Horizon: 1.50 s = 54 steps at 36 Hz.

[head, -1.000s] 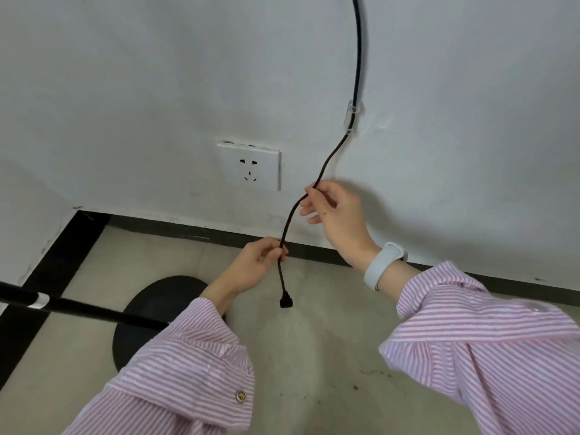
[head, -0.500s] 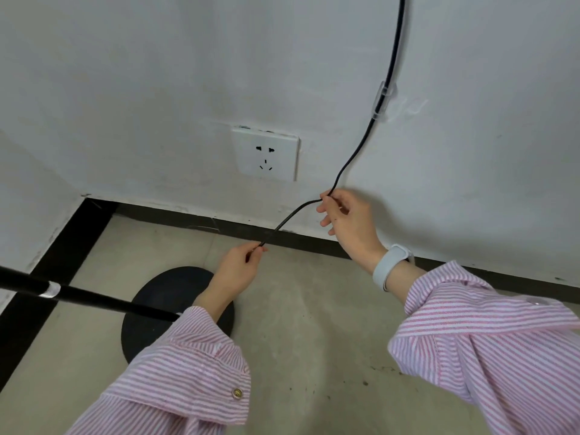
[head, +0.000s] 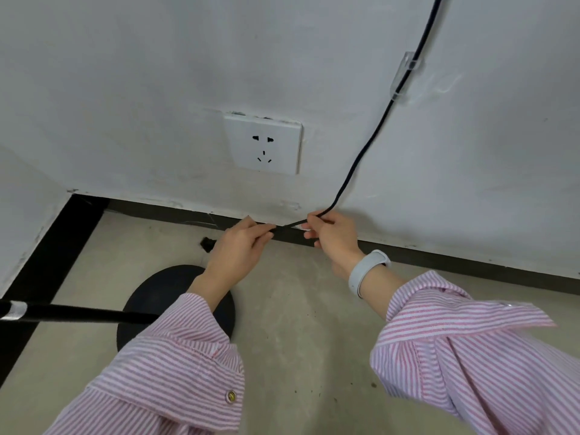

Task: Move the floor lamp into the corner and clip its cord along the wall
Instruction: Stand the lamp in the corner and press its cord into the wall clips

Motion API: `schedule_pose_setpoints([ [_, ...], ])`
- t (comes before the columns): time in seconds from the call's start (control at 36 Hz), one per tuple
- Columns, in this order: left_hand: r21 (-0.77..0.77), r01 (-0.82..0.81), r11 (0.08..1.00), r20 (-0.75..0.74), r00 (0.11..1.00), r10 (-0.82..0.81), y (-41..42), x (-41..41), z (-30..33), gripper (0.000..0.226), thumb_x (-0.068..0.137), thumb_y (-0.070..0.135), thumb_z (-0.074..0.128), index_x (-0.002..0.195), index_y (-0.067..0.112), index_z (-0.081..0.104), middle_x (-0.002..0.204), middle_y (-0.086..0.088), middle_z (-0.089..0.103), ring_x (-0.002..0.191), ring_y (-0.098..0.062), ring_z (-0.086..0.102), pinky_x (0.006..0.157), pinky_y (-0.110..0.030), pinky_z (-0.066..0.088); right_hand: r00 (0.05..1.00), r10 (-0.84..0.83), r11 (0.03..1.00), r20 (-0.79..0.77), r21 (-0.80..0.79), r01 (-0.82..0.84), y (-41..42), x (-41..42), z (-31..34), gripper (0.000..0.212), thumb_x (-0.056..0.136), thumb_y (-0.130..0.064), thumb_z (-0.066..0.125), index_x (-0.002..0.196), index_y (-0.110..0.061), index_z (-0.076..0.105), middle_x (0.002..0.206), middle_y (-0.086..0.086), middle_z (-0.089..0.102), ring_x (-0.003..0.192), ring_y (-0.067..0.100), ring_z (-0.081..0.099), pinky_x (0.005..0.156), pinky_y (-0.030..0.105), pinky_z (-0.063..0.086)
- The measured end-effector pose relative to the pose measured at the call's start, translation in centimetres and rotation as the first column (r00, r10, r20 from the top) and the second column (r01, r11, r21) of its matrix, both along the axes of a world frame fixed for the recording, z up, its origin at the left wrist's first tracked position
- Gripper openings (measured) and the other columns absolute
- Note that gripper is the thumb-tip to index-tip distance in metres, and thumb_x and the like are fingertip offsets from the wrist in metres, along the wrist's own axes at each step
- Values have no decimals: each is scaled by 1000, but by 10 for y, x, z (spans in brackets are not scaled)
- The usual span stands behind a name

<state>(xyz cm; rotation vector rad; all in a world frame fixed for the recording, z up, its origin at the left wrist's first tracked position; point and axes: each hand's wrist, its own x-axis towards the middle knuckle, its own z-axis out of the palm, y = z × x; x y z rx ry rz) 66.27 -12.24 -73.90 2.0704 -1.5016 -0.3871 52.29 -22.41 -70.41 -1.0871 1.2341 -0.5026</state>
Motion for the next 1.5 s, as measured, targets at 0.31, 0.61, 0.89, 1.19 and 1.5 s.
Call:
schedule_pose_setpoints([
  [0.31,55,-253,966,-29,967,255,-2,20,-28,16,86,18,62,100,13,67,92,-7,72,79,-21,63,65,-25,40,933,-297,922,204,315,225,-2,15,0,11,88,-7,56,78,-10,55,73,5,64,53,7,61,44,14,43],
  [0.61,-70,-258,963,42,964,262,-6,18,-29,8,80,10,68,87,7,70,79,-10,71,65,-11,54,60,-22,38,845,73,449,-530,-739,-502,3,-4,-19,15,82,-6,58,95,-7,67,90,11,71,82,30,65,59,36,53],
  [0.89,-9,-256,967,-22,967,255,-11,20,-33,7,83,14,64,87,10,69,79,-6,70,65,-12,54,59,-23,37,474,-115,-60,-873,-470,-881,-3,-21,-26,50,76,2,31,119,-5,56,118,6,64,84,24,62,62,28,47],
  [1.19,-79,-277,958,-133,955,265,-8,26,-32,8,84,5,61,87,7,68,81,-7,70,70,-16,59,66,-22,42,364,-94,6,-927,-366,-931,-1,-17,-26,60,70,-2,53,129,-9,48,127,6,59,93,23,61,70,29,48],
  [1.5,-38,-330,943,-132,937,322,-15,17,-37,8,87,11,58,87,10,66,79,-7,70,68,-19,58,62,-28,43,370,-81,22,-926,-372,-928,-5,-24,-23,62,67,-2,60,127,-9,50,124,8,61,89,26,62,67,30,48],
])
